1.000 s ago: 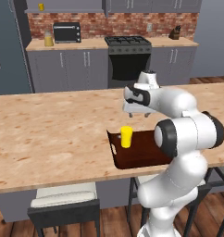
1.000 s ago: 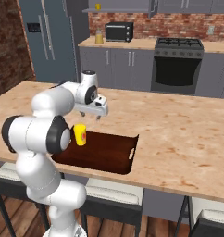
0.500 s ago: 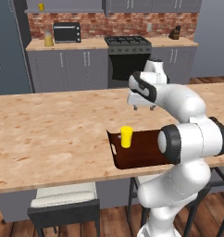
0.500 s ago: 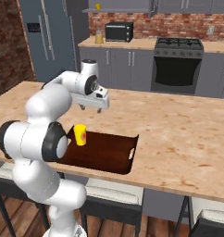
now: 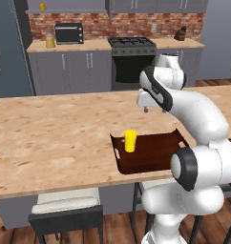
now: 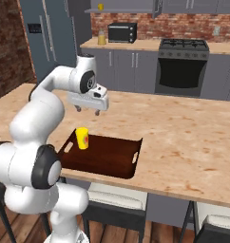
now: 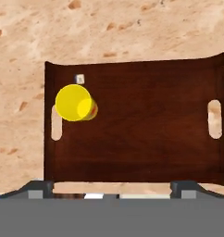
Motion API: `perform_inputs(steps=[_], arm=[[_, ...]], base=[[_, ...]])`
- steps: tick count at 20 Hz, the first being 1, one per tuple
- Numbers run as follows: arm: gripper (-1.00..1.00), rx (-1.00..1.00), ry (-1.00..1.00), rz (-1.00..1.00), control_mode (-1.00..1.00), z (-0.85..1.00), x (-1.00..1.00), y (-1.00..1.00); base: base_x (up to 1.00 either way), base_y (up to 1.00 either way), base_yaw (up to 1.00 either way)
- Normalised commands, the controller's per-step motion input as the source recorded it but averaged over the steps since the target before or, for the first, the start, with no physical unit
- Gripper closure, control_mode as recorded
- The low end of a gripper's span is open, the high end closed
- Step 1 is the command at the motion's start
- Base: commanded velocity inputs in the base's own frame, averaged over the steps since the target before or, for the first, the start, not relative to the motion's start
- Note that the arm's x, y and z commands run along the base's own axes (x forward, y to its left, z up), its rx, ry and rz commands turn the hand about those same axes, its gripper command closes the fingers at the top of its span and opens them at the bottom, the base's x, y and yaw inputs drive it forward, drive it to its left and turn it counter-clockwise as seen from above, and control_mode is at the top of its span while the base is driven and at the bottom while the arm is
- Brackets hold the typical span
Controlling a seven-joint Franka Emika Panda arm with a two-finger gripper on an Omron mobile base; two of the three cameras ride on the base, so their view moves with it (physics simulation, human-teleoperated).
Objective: There is a tray on the dining counter. Grab the cup, mug, and pitcher and place them on the tray. The pitcher may be placed next to the tray if it cannot fit the tray.
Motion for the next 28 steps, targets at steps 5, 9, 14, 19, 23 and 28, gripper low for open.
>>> perform_inputs(steps=[5, 9, 14, 19, 23, 28], arm=[[-1.0, 0.0, 0.0, 0.01, -1.0, 0.54, -0.75, -0.33], [-1.0, 0.0, 0.0, 0.0, -1.0, 0.35, -0.65, -0.18], [-1.0, 0.0, -0.02, 0.0, -1.0, 0.34, -0.58, -0.14], [-1.0, 0.0, -0.01, 0.0, -1.0, 0.43, -0.53, -0.14], [-1.0, 0.0, 0.0, 0.0, -1.0, 0.33, -0.51, -0.05], [-1.0, 0.0, 0.0, 0.0, -1.0, 0.22, -0.51, 0.0]], base=[[0.0, 0.0, 0.0], [0.0, 0.0, 0.0], [0.0, 0.0, 0.0], [0.0, 0.0, 0.0], [0.0, 0.0, 0.0], [0.0, 0.0, 0.0]])
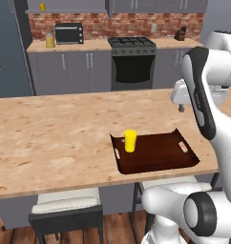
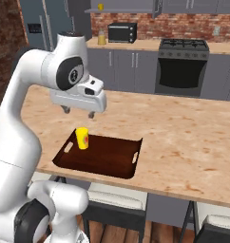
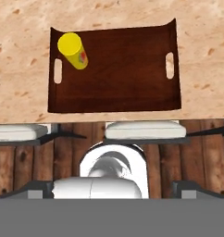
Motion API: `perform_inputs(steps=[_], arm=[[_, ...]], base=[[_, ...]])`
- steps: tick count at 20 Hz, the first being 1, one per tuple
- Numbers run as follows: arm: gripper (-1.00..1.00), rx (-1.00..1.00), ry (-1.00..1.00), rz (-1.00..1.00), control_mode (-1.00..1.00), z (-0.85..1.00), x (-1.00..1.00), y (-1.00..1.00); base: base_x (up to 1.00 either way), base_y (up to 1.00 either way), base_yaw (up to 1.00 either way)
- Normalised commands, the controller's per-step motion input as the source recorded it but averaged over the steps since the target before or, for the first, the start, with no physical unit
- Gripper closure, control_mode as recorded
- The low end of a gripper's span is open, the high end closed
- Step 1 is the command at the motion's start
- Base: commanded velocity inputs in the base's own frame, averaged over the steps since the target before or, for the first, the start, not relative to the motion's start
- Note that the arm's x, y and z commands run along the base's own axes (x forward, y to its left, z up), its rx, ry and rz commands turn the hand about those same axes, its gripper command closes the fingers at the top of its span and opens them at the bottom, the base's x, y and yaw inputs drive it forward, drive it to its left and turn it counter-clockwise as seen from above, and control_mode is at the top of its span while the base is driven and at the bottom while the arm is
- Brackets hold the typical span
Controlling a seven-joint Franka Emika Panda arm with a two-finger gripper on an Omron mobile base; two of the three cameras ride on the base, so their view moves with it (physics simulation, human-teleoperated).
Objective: There is a tray on the dining counter. Grab the cup, mug, and pitcher and place them on the tray. The pitcher may be placed next to the tray if it cannot fit the tray.
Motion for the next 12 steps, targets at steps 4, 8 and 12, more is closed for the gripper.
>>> perform_inputs(steps=[4, 8, 12], arm=[[-1.0, 0.0, 0.0, 0.0, -1.0, 0.24, -0.46, 0.0], [-1.0, 0.0, 0.0, 0.0, -1.0, 0.25, -0.46, 0.0], [-1.0, 0.0, 0.0, 0.0, -1.0, 0.23, -0.47, 0.0]], base=[[0.0, 0.0, 0.0], [0.0, 0.0, 0.0], [0.0, 0.0, 0.0]])
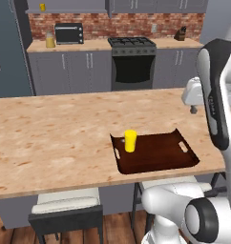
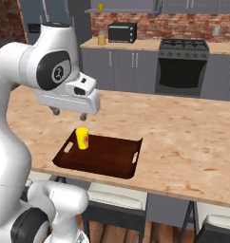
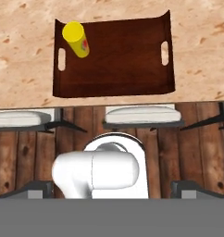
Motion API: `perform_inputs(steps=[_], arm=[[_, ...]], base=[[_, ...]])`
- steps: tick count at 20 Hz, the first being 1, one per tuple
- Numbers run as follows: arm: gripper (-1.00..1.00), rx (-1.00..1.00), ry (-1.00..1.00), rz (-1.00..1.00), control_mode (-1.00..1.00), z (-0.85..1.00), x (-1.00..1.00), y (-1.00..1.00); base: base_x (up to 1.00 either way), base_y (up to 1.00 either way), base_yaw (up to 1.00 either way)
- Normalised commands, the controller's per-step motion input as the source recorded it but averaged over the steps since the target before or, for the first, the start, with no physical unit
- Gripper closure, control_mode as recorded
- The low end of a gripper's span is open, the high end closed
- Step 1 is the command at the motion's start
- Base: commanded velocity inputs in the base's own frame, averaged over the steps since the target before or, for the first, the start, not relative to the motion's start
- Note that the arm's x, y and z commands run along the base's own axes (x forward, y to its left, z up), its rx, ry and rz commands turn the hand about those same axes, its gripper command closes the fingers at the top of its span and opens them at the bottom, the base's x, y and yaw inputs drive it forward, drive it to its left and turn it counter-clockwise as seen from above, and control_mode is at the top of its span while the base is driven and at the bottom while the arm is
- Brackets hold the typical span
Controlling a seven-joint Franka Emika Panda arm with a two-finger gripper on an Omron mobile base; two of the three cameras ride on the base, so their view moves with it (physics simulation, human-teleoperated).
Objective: There is a tray on the dining counter. Grab the cup, mug, and pitcher and place them on the tray. The pitcher may be placed next to the tray if it cannot fit the tray.
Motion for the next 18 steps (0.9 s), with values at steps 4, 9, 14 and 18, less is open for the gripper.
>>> perform_inputs(steps=[4, 9, 14, 18], arm=[[-1.0, 0.0, 0.0, 0.0, -1.0, 0.22, -0.5, 0.0], [-1.0, 0.0, 0.0, 0.0, -1.0, 0.18, -0.52, 0.0], [-1.0, 0.0, 0.0, 0.0, -1.0, 0.18, -0.46, 0.0], [-1.0, 0.0, 0.0, 0.0, -1.0, 0.07, -0.53, 0.0]], base=[[0.0, 0.0, 0.0], [0.0, 0.0, 0.0], [0.0, 0.0, 0.0], [0.0, 0.0, 0.0]])
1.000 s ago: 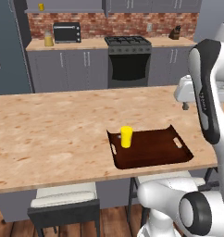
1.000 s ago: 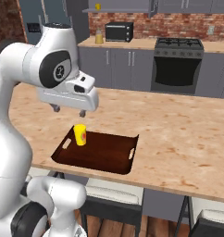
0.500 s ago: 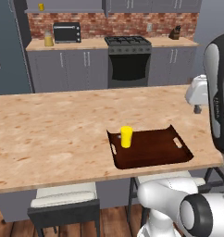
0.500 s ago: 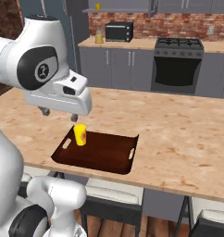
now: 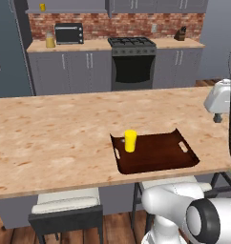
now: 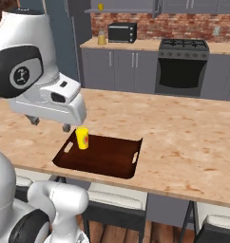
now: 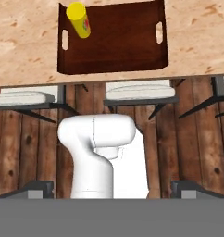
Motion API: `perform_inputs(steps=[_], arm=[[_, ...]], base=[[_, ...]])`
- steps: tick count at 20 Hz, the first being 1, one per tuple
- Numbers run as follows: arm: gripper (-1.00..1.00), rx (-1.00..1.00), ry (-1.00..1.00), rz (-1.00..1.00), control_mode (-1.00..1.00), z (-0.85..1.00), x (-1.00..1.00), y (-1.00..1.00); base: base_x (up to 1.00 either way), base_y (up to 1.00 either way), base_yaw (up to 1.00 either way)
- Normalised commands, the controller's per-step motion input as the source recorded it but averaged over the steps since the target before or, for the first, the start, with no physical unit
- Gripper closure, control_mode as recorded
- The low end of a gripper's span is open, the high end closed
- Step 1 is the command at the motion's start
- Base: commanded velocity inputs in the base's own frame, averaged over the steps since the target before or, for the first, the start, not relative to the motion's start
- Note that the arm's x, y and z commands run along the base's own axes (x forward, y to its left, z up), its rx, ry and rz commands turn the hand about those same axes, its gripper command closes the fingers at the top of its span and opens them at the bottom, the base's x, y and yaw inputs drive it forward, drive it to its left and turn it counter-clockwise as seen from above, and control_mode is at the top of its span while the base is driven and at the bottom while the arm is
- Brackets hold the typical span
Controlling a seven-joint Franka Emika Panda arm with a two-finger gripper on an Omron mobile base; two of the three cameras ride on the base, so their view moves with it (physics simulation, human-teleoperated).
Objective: There is a tray on the dining counter. Grab the cup, mug, and pitcher and place them on the tray. The pitcher may be placed next to the tray if it cannot fit the tray.
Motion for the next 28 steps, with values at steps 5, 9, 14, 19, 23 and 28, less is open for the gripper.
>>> perform_inputs(steps=[5, 9, 14, 19, 23, 28], arm=[[-1.0, -0.03, 0.0, 0.0, -1.0, 0.0, -0.57, 0.0], [-1.0, -0.13, 0.0, 0.0, -1.0, 0.0, -0.37, 0.14], [-1.0, -0.07, 0.0, 0.0, -1.0, 0.0, -0.03, 0.23], [-1.0, -0.02, 0.0, 0.0, -1.0, -0.03, 0.0, 0.2], [-1.0, 0.0, 0.0, 0.02, -1.0, -0.09, 0.0, 0.02], [-1.0, 0.0, 0.0, 0.01, 1.0, -0.08, 0.0, 0.0]], base=[[0.0, 0.0, 0.0], [0.0, 0.0, 0.0], [0.0, 0.0, 0.0], [0.0, 0.0, 0.0], [0.0, 0.0, 0.0], [-0.01, 0.0, 0.02]])
